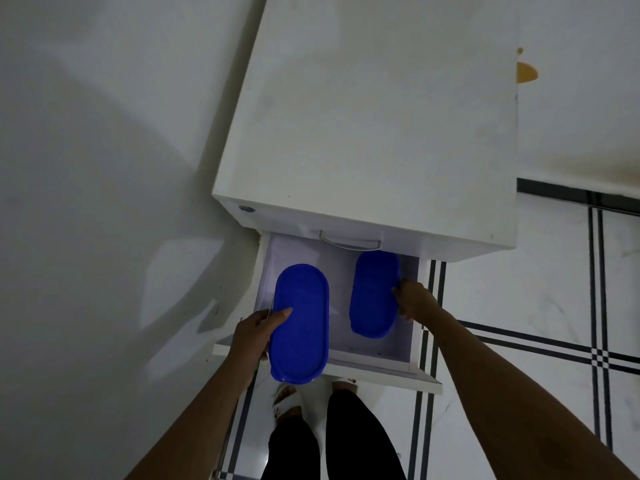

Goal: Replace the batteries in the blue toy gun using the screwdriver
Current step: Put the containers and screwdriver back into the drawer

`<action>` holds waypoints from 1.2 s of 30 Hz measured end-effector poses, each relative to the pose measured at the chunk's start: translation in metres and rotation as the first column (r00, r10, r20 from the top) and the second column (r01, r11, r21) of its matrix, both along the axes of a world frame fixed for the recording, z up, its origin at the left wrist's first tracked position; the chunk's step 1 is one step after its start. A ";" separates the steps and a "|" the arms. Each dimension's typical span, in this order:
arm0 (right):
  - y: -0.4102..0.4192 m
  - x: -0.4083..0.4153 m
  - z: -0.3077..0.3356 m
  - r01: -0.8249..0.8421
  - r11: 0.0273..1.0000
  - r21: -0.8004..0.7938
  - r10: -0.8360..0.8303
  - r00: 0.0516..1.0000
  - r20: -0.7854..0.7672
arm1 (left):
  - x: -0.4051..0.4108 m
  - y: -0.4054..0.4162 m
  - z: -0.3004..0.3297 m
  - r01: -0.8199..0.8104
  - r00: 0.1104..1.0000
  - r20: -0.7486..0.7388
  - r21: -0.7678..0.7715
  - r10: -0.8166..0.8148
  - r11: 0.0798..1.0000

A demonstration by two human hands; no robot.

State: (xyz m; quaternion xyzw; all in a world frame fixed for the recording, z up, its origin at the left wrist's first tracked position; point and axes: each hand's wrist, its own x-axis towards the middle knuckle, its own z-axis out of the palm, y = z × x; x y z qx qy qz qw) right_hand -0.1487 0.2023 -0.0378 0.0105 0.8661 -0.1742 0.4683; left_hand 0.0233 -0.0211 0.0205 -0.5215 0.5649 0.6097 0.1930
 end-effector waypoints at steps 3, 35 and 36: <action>-0.002 -0.007 -0.007 -0.064 0.993 0.094 0.062 0.998 0.021 | -0.005 0.000 -0.008 -0.018 1.000 -0.011 0.011 0.018 1.000; -0.074 0.045 0.018 0.012 1.000 -0.003 -0.012 0.999 0.049 | -0.033 0.011 -0.017 -0.174 0.982 0.056 -0.089 0.179 0.981; -0.078 0.041 0.015 0.011 1.000 0.026 -0.013 0.998 0.058 | -0.030 0.009 -0.017 -0.203 0.977 0.057 -0.084 0.208 0.976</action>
